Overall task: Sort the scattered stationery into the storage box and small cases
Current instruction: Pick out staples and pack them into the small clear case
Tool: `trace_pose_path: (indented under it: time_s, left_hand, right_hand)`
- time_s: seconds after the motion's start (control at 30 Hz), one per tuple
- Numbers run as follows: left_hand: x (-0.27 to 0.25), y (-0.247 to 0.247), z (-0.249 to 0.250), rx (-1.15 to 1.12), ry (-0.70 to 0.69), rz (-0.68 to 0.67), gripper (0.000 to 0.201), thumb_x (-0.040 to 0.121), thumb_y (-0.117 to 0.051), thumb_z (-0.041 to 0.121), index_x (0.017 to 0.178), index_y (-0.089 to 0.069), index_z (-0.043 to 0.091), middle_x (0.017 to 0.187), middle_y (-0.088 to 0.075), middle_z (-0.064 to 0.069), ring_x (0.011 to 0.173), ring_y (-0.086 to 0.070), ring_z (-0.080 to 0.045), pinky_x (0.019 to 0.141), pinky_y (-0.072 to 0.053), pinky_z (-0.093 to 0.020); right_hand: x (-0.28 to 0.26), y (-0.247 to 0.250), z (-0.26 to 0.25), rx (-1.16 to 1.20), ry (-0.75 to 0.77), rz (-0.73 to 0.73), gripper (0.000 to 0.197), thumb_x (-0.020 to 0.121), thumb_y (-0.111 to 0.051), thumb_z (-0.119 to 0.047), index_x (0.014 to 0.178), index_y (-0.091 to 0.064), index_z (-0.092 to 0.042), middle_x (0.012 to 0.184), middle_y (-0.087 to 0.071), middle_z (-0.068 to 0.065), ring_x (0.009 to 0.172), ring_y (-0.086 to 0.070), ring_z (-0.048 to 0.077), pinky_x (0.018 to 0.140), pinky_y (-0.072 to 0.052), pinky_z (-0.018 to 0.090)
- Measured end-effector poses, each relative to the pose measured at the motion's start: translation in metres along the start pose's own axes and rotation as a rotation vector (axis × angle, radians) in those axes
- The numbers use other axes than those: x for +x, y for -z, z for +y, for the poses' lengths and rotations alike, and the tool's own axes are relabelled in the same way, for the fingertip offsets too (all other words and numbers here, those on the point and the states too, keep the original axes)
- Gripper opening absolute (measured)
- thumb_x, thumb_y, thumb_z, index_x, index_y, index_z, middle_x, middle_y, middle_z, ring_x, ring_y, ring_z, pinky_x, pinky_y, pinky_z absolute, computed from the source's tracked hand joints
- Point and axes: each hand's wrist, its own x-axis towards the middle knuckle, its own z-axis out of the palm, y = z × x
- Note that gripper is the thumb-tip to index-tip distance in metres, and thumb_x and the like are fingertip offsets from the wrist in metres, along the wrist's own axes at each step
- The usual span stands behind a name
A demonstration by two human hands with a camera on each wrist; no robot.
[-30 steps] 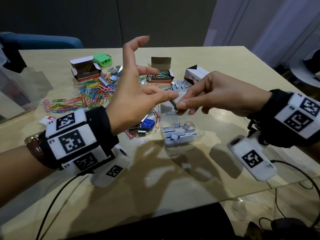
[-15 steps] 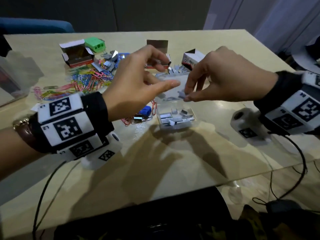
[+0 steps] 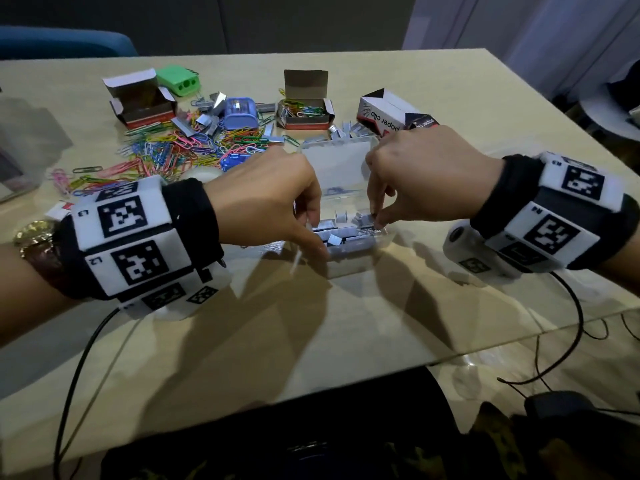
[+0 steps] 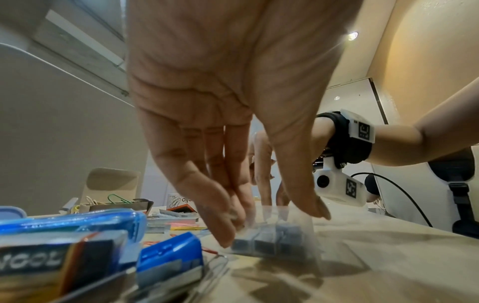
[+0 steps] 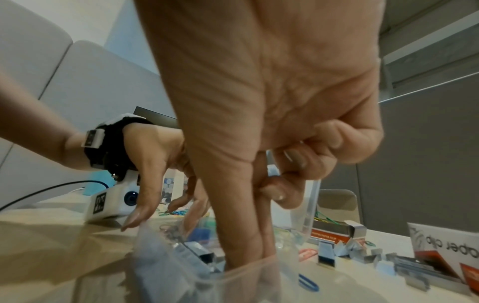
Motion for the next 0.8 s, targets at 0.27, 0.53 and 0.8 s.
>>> trace_pose_path:
  time_s: [0.27,0.53,0.8]
  left_hand:
    - [0.0043,-0.0018,-0.0020,-0.018,-0.008,-0.006,0.037,0.059,-0.082,0.053,0.067,-0.070,0.020,0.061,-0.066,0.007,0.058,-0.062,-0.003,0.057,-0.047,-0.021]
    - [0.0033,-0.0010,-0.0027,-0.045,-0.020,-0.011,0.034,0.060,-0.082,0.050,0.068,-0.070,0.019,0.060,-0.066,0.007,0.056,-0.061,-0.003,0.052,-0.043,-0.013]
    - [0.0034,0.0002,-0.0029,-0.051,-0.009,-0.026,0.037,0.059,-0.083,0.051,0.070,-0.073,0.018,0.063,-0.067,0.006,0.059,-0.064,-0.007,0.064,-0.052,-0.028]
  right_hand:
    - [0.0028,0.0047,-0.0055,-0.026,0.012,-0.076,0.018,0.075,-0.078,-0.045,0.087,-0.074,-0.032,0.074,-0.055,-0.011,0.072,-0.046,0.015,0.061,-0.038,0.026]
    - [0.0031,0.0083,-0.0061,0.012,0.030,-0.064,0.010,0.077,-0.079,-0.038,0.085,-0.073,-0.039,0.067,-0.051,-0.012,0.071,-0.043,0.013,0.055,-0.035,0.025]
    - [0.0018,0.0040,-0.0054,0.120,0.064,-0.083,0.004,0.082,-0.074,-0.036,0.085,-0.075,-0.039,0.064,-0.050,-0.016,0.068,-0.045,0.009,0.055,-0.035,0.025]
